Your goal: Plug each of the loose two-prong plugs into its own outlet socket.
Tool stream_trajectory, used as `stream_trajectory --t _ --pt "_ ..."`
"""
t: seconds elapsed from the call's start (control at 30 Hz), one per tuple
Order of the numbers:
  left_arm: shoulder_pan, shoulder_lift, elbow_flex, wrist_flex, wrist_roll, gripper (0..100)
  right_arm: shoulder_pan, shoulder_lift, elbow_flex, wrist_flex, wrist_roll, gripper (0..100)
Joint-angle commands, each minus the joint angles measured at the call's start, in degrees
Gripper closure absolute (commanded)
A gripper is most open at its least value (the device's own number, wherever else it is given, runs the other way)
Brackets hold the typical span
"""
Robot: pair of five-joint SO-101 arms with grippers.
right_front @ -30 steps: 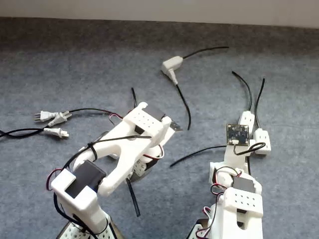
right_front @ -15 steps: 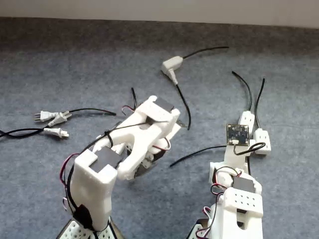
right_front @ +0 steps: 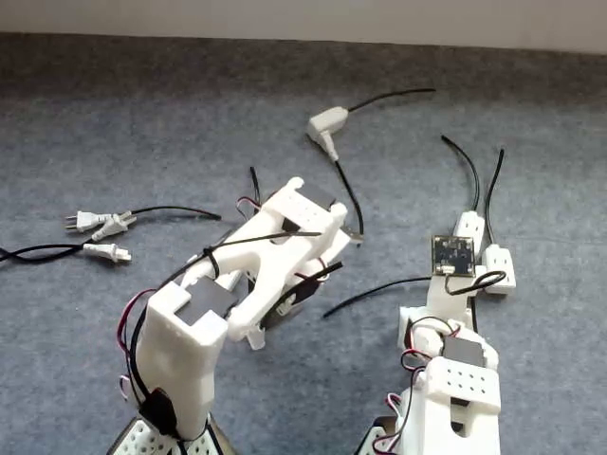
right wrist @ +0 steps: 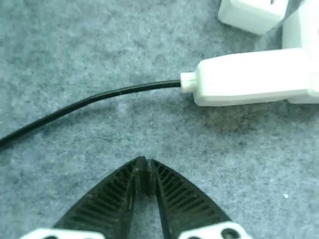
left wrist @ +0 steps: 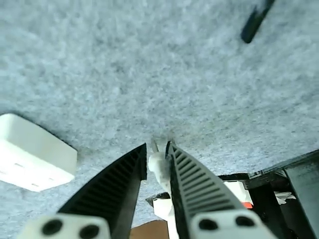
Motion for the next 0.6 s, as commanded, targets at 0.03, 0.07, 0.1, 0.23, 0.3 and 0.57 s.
stream_trajectory --t 0.03,0.07,0.1,0.23,0.3,0.57 --pt "-0.48 -1.10 -1.89 1.14 -0.35 86 -0.48 0.13 -0.31 -1.27 -0.44 99.1" --pt "-1.19 -1.10 -2.68 1.14 -0.35 85 -0.48 0.13 -0.31 -1.27 -0.44 99.1" --pt "-2.24 -1.10 -3.82 1.14 -0.35 85 -0.48 0.13 -0.31 -1.27 -0.44 99.1" --pt "-8.92 -1.10 -11.21 1.32 -0.35 84 -0.57 0.13 -0.31 -2.07 -0.44 99.1" --pt "-12.09 -1.10 -14.29 1.41 -0.26 82 -0.57 0.13 0.57 -2.51 -0.44 99.1" --pt "-16.84 -9.71 -13.67 1.41 -0.26 81 -0.57 0.13 1.27 -3.21 -0.44 99.1"
